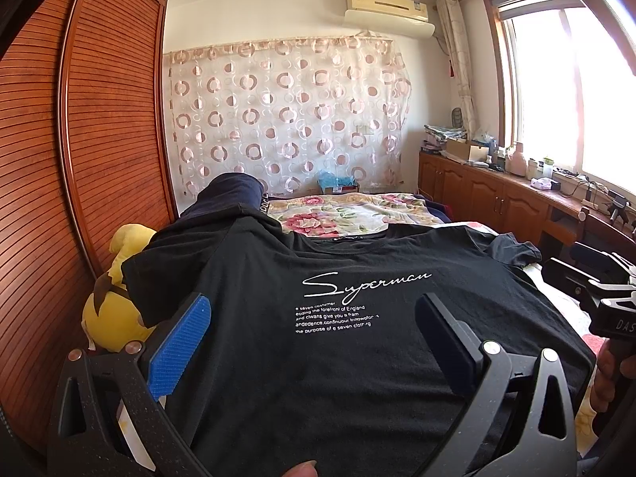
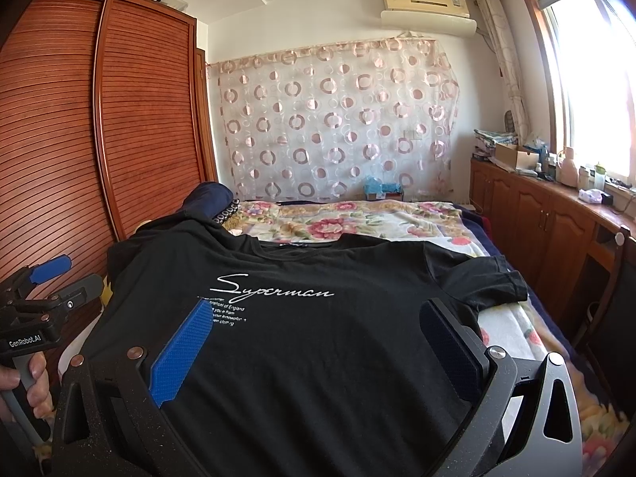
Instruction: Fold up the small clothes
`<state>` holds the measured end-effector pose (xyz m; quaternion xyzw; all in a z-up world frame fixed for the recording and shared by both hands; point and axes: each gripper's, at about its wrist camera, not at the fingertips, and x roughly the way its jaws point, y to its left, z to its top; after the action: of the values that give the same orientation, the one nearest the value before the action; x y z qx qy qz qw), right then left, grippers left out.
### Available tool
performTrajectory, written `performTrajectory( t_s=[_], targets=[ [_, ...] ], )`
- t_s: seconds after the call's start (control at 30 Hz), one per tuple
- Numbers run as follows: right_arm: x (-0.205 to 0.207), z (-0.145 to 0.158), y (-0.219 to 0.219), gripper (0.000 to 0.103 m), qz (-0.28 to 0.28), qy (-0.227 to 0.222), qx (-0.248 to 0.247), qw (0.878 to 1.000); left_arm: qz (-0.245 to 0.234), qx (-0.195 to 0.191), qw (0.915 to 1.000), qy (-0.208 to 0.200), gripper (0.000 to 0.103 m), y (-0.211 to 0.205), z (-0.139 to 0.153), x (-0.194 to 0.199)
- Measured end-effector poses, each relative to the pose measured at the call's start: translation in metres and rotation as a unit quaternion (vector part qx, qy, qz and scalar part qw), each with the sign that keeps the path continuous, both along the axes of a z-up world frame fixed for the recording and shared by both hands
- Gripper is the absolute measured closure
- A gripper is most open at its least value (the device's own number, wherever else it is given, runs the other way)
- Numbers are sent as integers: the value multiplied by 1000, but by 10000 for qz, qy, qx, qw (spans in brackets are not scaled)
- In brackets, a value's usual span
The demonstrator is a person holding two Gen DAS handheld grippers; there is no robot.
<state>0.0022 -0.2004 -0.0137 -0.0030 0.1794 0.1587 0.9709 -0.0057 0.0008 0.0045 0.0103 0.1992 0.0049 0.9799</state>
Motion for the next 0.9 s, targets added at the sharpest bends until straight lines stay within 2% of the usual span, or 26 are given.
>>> performTrajectory(
  t_s=[0.9],
  targets=[
    [-2, -1, 0, 0, -4, 6, 30, 10000, 14, -8, 10000, 40, 0, 2, 1, 0]
  ],
)
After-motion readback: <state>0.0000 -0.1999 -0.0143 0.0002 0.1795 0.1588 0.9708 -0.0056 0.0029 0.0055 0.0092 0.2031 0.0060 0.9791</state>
